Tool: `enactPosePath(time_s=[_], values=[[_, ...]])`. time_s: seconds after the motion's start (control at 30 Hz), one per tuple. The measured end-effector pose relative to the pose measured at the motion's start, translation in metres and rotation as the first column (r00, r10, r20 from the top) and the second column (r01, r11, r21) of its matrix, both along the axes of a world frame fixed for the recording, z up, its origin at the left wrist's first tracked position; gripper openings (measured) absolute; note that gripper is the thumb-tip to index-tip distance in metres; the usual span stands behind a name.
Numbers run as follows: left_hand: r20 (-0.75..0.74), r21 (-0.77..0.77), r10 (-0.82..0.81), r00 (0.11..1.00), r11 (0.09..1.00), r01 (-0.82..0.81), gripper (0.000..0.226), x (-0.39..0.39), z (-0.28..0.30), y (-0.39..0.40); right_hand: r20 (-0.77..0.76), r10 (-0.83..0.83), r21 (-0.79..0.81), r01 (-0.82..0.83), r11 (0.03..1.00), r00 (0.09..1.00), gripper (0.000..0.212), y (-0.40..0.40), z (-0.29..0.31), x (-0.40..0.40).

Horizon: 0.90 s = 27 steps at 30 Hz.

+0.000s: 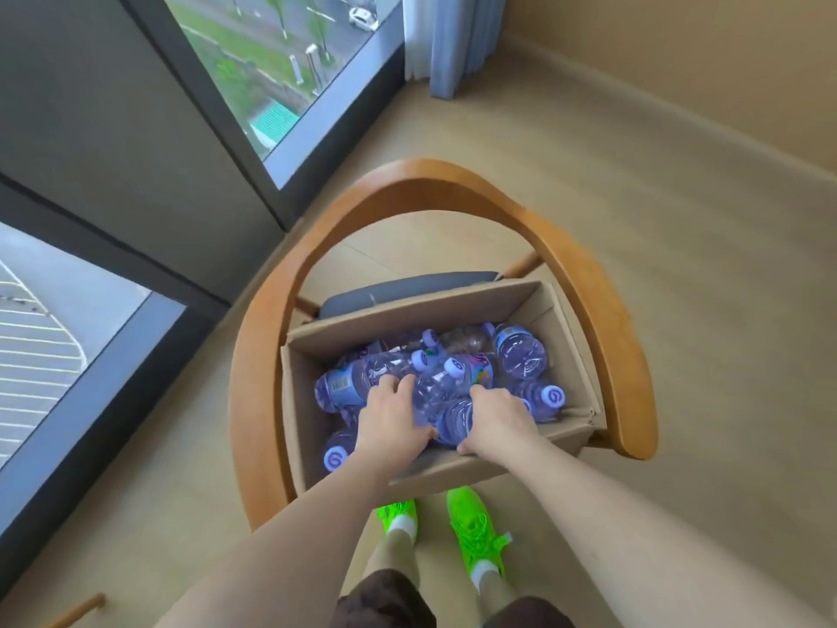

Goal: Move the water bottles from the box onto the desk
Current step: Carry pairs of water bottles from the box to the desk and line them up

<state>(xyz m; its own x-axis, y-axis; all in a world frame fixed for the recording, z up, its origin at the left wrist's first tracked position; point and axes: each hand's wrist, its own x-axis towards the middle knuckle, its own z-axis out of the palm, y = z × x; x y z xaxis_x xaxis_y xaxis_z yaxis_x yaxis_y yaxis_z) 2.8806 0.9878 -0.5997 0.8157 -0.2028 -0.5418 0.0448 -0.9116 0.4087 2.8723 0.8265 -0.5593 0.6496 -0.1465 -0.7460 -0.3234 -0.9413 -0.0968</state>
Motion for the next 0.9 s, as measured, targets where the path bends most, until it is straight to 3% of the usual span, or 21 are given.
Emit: enactPosePath(time_s=[0.13, 0.33, 0.5, 0.67, 0.9], values=[[0.005, -0.003, 0.066, 0.998, 0.998, -0.066, 0.097, -0.003, -0.007, -0.014, 0.037, -0.055, 0.010, 0.055, 0.998, 0.998, 0.062, -0.002, -0.003, 0.002], [0.083, 0.009, 0.133, 0.988, 0.991, -0.134, 0.065, -0.003, -0.014, -0.023, 0.100, -0.161, 0.067, 0.155, 0.986, 0.982, 0.068, -0.006, -0.008, -0.006], [0.101, -0.132, 0.217, 0.971, 0.970, -0.203, 0.057, -0.005, -0.016, -0.016, 0.171, -0.211, 0.122, 0.192, 0.974, 0.962, 0.070, -0.008, -0.002, -0.007], [0.019, -0.268, 0.375, 0.927, 0.895, -0.356, 0.055, -0.001, 0.004, -0.004, 0.247, -0.296, 0.245, 0.237, 0.940, 0.923, 0.071, -0.006, 0.014, 0.001], [0.088, -0.292, 0.539, 0.838, 0.818, -0.496, 0.066, 0.008, 0.059, 0.010, 0.425, -0.305, 0.399, 0.127, 0.908, 0.852, 0.059, -0.004, 0.059, 0.012]])
